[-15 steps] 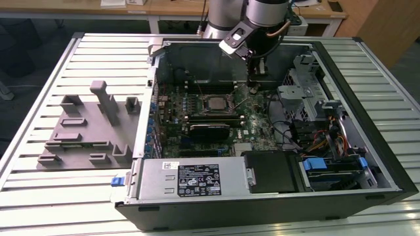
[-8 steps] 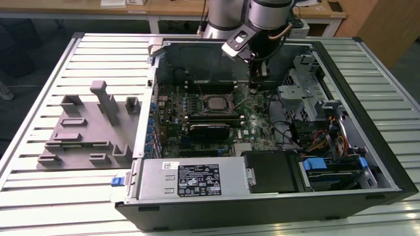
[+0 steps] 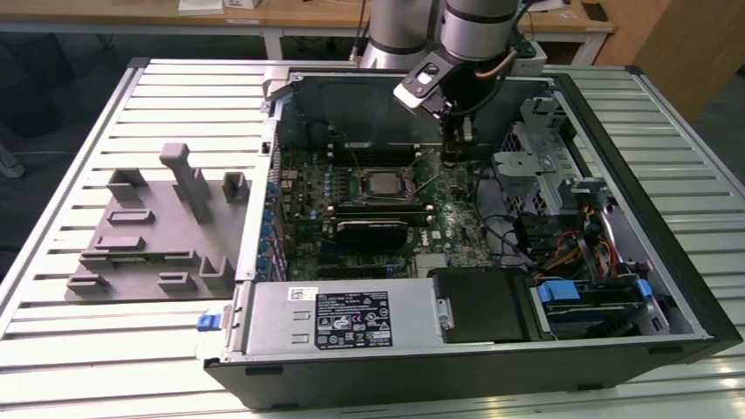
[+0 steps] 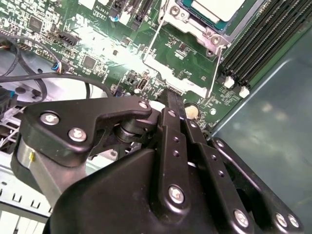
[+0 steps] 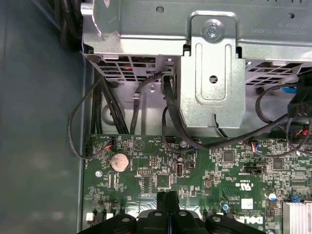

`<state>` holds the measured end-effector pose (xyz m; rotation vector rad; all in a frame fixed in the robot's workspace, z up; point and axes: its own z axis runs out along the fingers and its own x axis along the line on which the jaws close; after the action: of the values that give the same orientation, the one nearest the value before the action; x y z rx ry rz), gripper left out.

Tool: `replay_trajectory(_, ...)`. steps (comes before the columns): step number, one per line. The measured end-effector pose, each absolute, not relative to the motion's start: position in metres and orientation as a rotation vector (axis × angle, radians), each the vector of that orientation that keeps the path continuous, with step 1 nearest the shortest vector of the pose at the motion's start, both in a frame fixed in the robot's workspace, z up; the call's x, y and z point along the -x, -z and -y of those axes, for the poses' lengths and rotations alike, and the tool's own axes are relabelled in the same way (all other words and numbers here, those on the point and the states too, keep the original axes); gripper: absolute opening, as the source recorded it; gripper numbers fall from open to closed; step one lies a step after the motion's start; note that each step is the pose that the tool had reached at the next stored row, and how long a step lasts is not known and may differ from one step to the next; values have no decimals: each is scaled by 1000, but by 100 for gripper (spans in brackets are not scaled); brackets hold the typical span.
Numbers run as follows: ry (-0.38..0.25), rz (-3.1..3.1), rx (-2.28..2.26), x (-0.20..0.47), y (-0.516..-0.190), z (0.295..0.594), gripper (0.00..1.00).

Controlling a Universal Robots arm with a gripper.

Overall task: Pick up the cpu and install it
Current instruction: 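Close the cpu cover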

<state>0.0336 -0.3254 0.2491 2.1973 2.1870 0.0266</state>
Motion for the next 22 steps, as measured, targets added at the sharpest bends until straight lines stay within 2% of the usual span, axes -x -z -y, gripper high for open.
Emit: replay_trajectory(22, -27, -2187, -2197, -24, -243, 325, 11)
